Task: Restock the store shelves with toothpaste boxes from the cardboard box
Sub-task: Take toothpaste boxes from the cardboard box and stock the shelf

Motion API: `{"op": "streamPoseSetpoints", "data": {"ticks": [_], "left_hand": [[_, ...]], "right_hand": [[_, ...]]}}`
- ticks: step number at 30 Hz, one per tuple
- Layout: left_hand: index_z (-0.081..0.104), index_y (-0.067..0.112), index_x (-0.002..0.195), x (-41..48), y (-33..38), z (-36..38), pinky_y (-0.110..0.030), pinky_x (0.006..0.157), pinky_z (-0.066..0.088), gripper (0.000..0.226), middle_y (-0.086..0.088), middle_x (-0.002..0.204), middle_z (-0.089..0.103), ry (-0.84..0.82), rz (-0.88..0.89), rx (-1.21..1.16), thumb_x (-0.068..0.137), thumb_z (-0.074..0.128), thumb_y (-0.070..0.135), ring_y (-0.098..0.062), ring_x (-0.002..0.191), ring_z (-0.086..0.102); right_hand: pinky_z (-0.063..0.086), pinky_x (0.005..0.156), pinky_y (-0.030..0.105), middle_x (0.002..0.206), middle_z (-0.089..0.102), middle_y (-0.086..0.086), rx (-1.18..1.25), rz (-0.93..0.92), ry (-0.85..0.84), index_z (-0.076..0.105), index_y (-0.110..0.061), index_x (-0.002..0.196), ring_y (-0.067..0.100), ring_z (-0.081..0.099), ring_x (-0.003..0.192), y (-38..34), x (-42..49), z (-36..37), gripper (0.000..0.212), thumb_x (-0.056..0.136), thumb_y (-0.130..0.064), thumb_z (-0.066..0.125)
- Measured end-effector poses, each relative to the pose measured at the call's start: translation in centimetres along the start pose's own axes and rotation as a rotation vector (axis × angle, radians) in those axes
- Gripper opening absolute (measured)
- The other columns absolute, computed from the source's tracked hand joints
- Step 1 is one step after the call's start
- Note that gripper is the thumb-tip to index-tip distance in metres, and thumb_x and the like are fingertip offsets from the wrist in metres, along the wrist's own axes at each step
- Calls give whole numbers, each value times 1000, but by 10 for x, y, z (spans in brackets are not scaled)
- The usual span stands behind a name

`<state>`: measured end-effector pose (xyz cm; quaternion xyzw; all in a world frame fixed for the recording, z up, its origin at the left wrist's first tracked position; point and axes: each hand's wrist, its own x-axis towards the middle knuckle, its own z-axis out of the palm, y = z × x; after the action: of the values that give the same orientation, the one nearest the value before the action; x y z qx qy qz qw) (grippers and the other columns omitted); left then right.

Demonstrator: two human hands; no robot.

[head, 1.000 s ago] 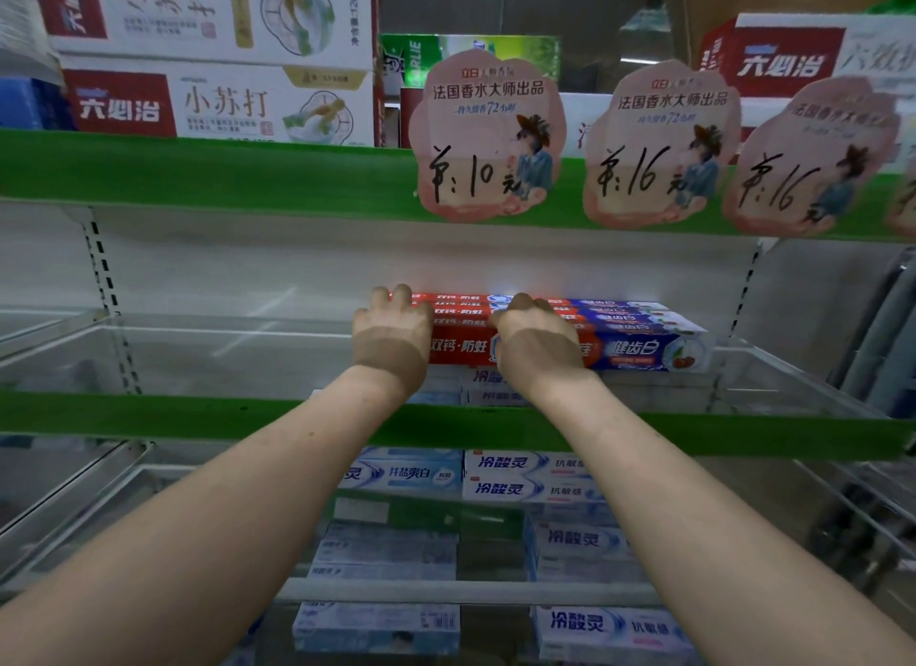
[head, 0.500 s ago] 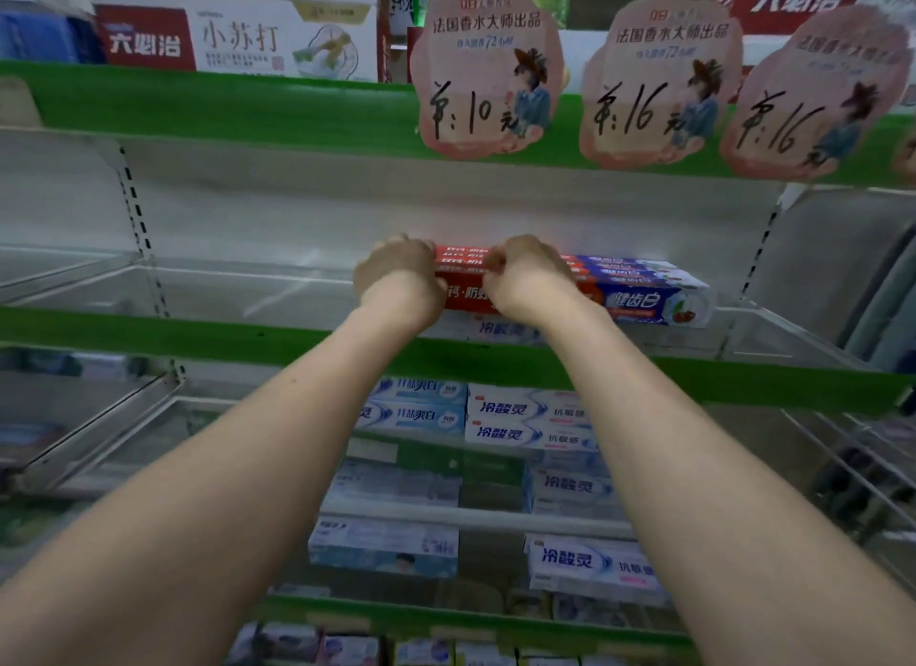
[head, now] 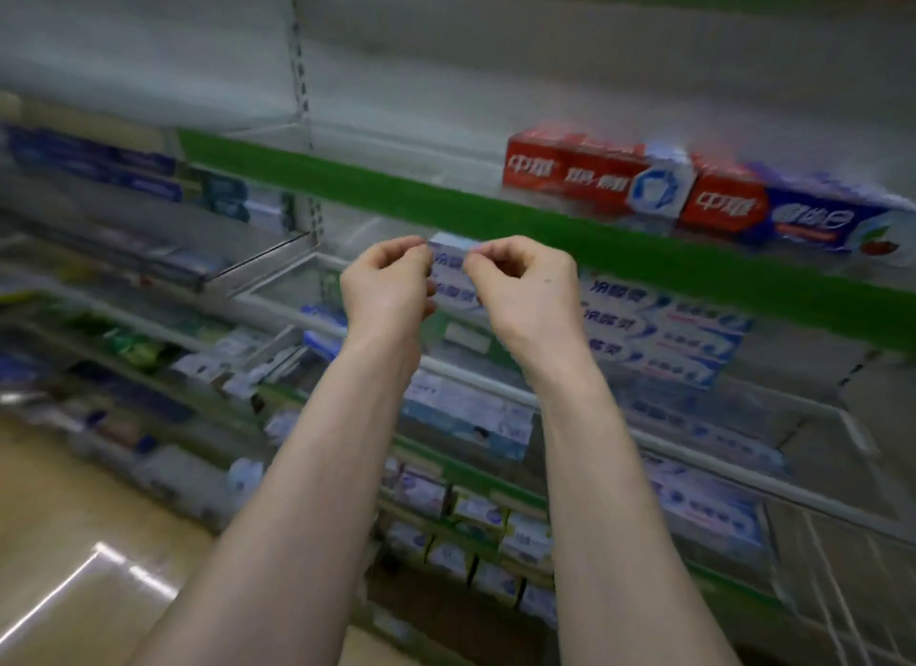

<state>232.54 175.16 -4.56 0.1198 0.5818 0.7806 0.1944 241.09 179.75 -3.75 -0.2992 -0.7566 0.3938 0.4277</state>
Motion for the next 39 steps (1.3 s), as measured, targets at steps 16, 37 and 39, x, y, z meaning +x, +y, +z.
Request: {"op": "streamPoseSetpoints", "data": {"ticks": [16, 37, 39], "left_hand": [[62, 19, 82, -8, 36, -229, -24, 52, 47, 14, 0, 70, 58, 335, -26, -97, 90, 57, 9, -11, 59, 54], [63, 17, 85, -88, 108, -636, -23, 50, 44, 12, 0, 68, 56, 972, 65, -234, 88, 57, 6, -11, 57, 51], [63, 16, 87, -97, 106, -668, -22, 49, 43, 12, 1, 65, 55, 1059, 63, -266, 88, 57, 5, -10, 54, 50]], "right_hand": [[54, 71, 35, 65, 64, -10, 118, -42, -436, 63, -28, 64, 11, 61, 68, -75, -105, 182, 23, 85, -17, 64], [54, 78, 33, 74, 63, -10, 233, -244, -1110, 67, -23, 79, 10, 60, 76, -255, -335, 467, 10, 87, -20, 62], [55, 81, 35, 76, 65, -10, 233, -257, -1191, 66, -26, 77, 11, 62, 79, -264, -357, 492, 11, 87, -22, 63]]}}
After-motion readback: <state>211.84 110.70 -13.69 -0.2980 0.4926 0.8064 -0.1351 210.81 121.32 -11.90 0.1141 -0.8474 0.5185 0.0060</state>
